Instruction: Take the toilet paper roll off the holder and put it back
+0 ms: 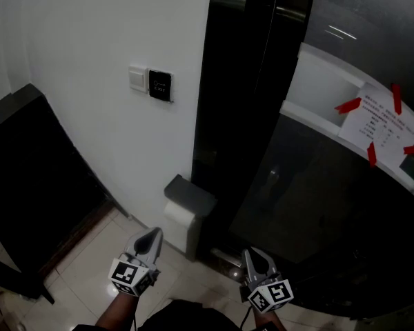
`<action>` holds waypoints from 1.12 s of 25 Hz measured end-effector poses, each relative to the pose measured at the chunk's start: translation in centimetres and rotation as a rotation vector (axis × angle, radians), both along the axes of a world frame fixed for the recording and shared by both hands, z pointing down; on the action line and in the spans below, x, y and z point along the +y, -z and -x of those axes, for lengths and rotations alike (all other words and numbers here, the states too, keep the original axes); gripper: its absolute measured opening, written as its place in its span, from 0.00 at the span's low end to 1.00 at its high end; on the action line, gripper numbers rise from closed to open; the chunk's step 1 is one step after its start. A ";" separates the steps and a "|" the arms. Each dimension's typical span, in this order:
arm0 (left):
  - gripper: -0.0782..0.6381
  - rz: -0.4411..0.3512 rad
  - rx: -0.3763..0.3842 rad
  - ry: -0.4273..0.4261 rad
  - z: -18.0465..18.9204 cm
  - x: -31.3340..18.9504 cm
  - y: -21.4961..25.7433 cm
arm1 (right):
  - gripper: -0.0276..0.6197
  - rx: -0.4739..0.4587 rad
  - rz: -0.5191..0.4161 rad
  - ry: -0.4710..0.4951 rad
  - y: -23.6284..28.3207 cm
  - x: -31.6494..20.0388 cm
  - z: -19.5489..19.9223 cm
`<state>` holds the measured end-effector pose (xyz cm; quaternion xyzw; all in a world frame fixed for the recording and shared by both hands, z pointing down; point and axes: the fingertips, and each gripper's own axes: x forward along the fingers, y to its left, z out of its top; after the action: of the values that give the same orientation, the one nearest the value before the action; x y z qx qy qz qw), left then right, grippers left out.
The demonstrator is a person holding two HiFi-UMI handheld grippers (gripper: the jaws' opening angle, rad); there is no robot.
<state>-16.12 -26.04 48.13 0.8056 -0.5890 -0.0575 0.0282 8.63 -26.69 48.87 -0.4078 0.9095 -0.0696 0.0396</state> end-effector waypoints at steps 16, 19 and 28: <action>0.11 0.056 0.025 0.138 -5.0 11.8 0.2 | 0.06 -0.081 0.136 0.150 -5.2 7.5 -1.4; 0.11 0.065 0.044 0.128 -5.2 14.0 -0.6 | 0.06 -0.064 0.121 0.158 -4.0 9.4 -1.0; 0.11 0.013 0.063 0.103 -1.2 23.7 0.8 | 0.06 -0.037 0.074 0.136 -2.5 19.6 3.1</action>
<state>-14.90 -2.32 47.29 0.7719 -0.6288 -0.0803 0.0487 5.55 -7.13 51.40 -0.3448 0.9311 -0.1133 0.0362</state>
